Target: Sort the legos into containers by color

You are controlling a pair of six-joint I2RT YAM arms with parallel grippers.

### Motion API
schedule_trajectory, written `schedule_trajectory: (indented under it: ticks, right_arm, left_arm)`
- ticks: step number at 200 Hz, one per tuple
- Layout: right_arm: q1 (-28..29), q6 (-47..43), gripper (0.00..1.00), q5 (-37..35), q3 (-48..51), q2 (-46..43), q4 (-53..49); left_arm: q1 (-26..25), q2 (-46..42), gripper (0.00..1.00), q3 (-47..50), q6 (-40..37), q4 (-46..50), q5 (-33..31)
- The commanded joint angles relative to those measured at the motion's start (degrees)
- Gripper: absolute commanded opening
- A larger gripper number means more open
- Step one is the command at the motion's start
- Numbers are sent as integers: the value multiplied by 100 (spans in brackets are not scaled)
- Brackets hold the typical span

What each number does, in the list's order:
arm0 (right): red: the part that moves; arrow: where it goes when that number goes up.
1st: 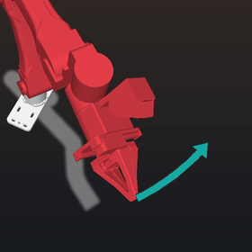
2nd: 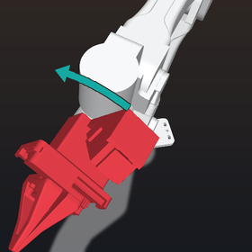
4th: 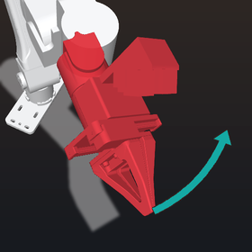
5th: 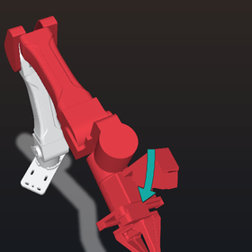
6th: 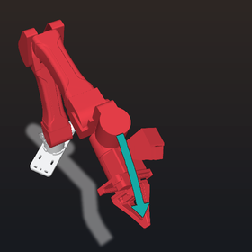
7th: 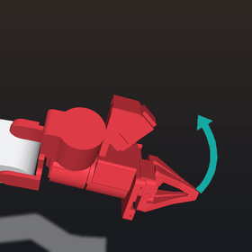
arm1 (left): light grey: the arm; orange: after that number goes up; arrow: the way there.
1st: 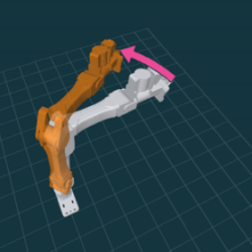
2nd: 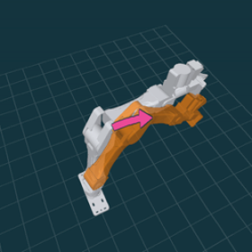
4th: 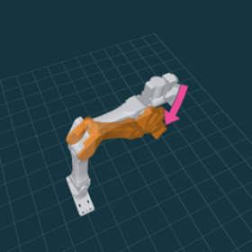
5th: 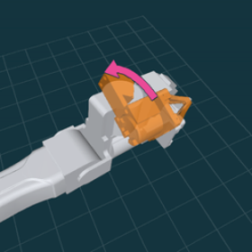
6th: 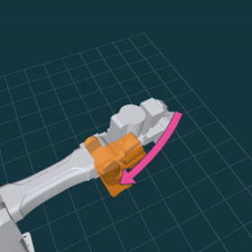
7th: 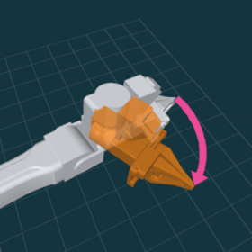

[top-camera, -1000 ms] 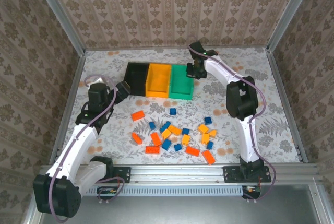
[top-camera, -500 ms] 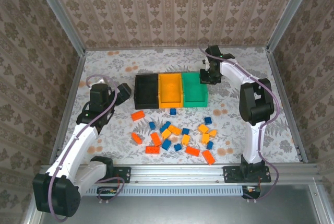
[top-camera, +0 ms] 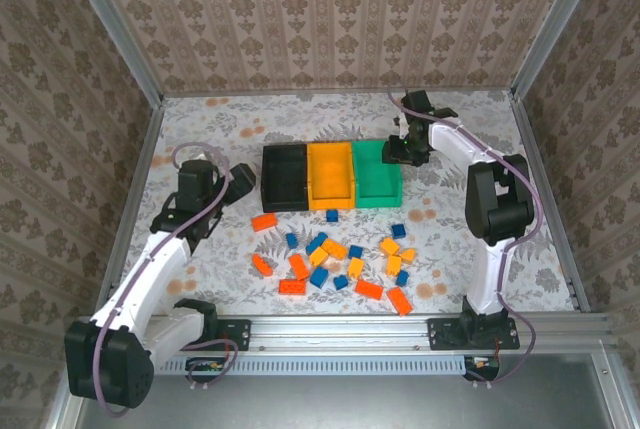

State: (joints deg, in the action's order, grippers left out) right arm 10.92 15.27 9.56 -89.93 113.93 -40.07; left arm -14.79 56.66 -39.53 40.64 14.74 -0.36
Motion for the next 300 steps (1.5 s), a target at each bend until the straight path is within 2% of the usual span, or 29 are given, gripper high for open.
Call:
schedule_trajectory:
  ticks: [1, 17, 43, 61, 83, 100, 118, 146, 162, 174, 188, 243, 300]
  right_arm:
    - [51, 323, 57, -84, 273, -656, 395]
    - [140, 621, 63, -243, 690, -1143, 659]
    - [381, 1189, 67, -588, 1742, -2065, 1156]
    - [698, 1498, 67, -1145, 2489, -2596, 1221]
    - [1209, 1864, 67, -2057, 3495, -3358, 1357]
    - [1439, 2088, 68, -2077, 4259, -4056, 1679]
    - [1593, 2190, 68, -2089, 4746, -4541, 1571]
    - [1714, 2353, 67, -1996, 5237, -4931, 1213]
    - [1775, 2285, 67, -1786, 5424, -5011, 1290]
    - [1840, 2064, 66, -1372, 5504, -4968, 1562]
    - [1958, 1903, 65, -1216, 5369, -4768, 1586]
    - [2585, 1622, 59, -1264, 4570, -3587, 1133]
    - [2852, 1774, 56, -1470, 4411, -3246, 648]
  left_arm:
    - [-129, 12, 100, -188, -188, 234, 26]
    - [-312, -53, 100, -246, -241, 380, -187]
    - [-731, -179, 100, -268, -477, 515, -543]
    - [-1088, -195, 100, -289, -515, 638, -1091]
    - [-1781, -360, 100, -77, -552, 417, -1731]
    - [-2202, -685, 100, 323, -733, -85, -2056]
    - [-2403, -1124, 100, 747, -760, -540, -2036]
    - [-2367, -1580, 100, 807, -447, -6, -1892]
    - [-2364, -1643, 100, 741, -347, 355, -1911]
    - [-2358, -1676, 100, 822, -369, 293, -1806]
    - [-2362, -1696, 100, 932, -373, 175, -1671]
    - [-2301, -1656, 100, 1011, -320, 299, -1459]
    - [-2165, -1791, 100, 1132, -275, 368, -1315]
